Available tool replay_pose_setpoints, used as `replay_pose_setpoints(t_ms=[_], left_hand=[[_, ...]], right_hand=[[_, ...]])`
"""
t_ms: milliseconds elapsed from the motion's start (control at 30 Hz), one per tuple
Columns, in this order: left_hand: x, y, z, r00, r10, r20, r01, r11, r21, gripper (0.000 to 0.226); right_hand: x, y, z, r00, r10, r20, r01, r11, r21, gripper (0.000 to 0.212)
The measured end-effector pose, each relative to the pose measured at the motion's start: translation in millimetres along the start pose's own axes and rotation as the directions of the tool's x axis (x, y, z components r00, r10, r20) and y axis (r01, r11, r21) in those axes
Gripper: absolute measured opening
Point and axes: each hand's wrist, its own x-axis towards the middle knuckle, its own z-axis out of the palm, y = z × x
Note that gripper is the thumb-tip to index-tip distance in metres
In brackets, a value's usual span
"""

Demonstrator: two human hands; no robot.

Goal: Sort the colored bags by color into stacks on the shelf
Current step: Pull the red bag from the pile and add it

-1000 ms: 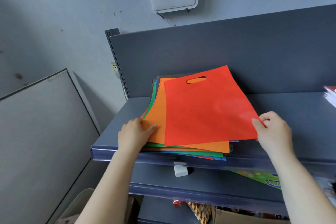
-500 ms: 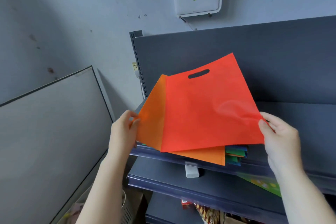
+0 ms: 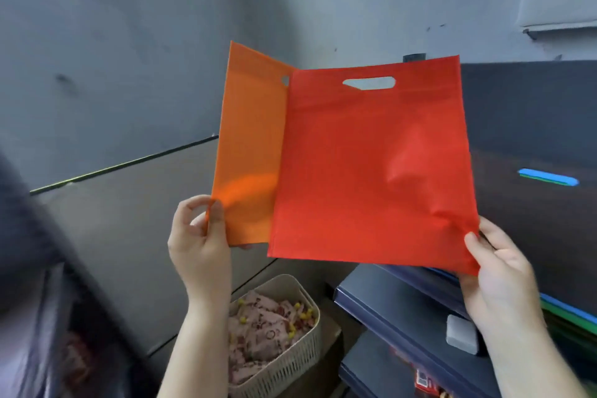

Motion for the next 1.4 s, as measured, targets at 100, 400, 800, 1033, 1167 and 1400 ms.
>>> replay_pose_setpoints(t_ms=[100, 400, 800, 1033, 1167, 1400], left_hand=[[9.1, 3.7, -52.8, 0.986, 0.032, -0.163, -0.028, 0.999, 0.031, 0.008], [3.2, 14.1, -223.5, 0.869, 0.087, -0.488, 0.036, 0.971, 0.237, 0.021], [-53.3, 69.5, -401.3, 0.677, 0.253, -0.691, 0.189, 0.848, 0.495, 0.005], [-53.3, 81.4, -473.7, 0.641, 0.191, -0.744, 0.241, 0.87, 0.43, 0.005], [-42.2, 79.8, -518.7, 0.652, 0.113, -0.75, 0.264, 0.893, 0.365, 0.009], [-13.5, 56.0, -589.3, 0.734, 0.014, -0.679, 0.325, 0.871, 0.37, 0.007]], right_hand=[[-10.2, 29.4, 45.3, 0.987, 0.096, 0.128, -0.099, 0.995, 0.02, 0.031], [-92.0, 102.1, 166.3, 0.834, 0.294, 0.467, -0.336, 0.942, 0.007, 0.033], [-251.1, 150.3, 265.2, 0.489, 0.463, 0.739, -0.612, 0.786, -0.087, 0.03], [-329.4, 167.8, 302.5, 0.347, 0.47, 0.812, -0.643, 0.749, -0.16, 0.03], [-363.8, 172.7, 324.6, 0.349, 0.461, 0.816, -0.663, 0.737, -0.132, 0.032], [-418.2, 179.7, 364.1, 0.367, 0.445, 0.817, -0.656, 0.746, -0.111, 0.03]])
